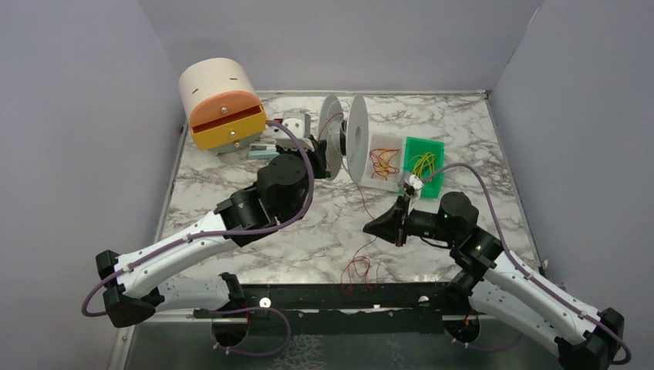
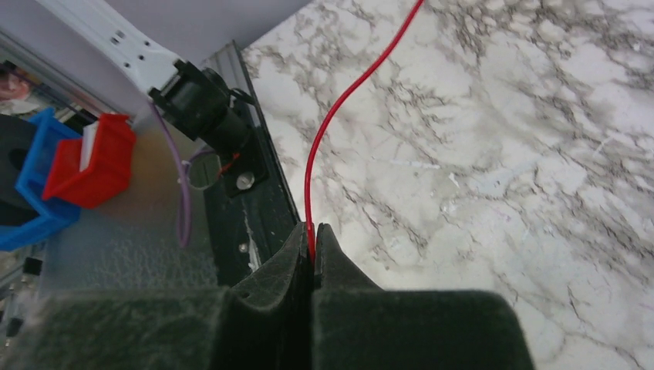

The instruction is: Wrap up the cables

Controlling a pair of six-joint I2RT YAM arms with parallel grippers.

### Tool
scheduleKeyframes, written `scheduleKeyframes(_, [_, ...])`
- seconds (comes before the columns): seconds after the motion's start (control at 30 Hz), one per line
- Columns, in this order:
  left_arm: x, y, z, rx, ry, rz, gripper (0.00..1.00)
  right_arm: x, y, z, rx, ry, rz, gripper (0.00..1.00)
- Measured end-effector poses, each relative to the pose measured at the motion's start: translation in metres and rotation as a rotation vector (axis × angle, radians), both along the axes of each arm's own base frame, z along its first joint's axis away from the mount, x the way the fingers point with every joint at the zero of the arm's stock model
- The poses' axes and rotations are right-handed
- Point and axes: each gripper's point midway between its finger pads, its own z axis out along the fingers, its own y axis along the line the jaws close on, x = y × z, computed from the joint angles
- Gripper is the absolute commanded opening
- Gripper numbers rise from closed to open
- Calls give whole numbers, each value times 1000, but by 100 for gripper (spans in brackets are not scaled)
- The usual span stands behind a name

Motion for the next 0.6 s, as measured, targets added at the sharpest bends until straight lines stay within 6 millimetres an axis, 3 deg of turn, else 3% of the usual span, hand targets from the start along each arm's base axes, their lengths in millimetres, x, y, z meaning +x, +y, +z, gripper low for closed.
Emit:
scheduleKeyframes(0.23, [17, -16, -36, 122, 39, 52, 0, -3, 13, 65, 53, -32, 75, 1])
scheduleKeyframes(0.4, [24, -29, -73, 251, 95, 50, 0, 7, 21, 84, 23, -24, 78, 1])
scheduleKeyframes(0.6, [22, -25, -93, 337, 134, 45, 0, 28, 15, 115, -22, -103, -15, 1])
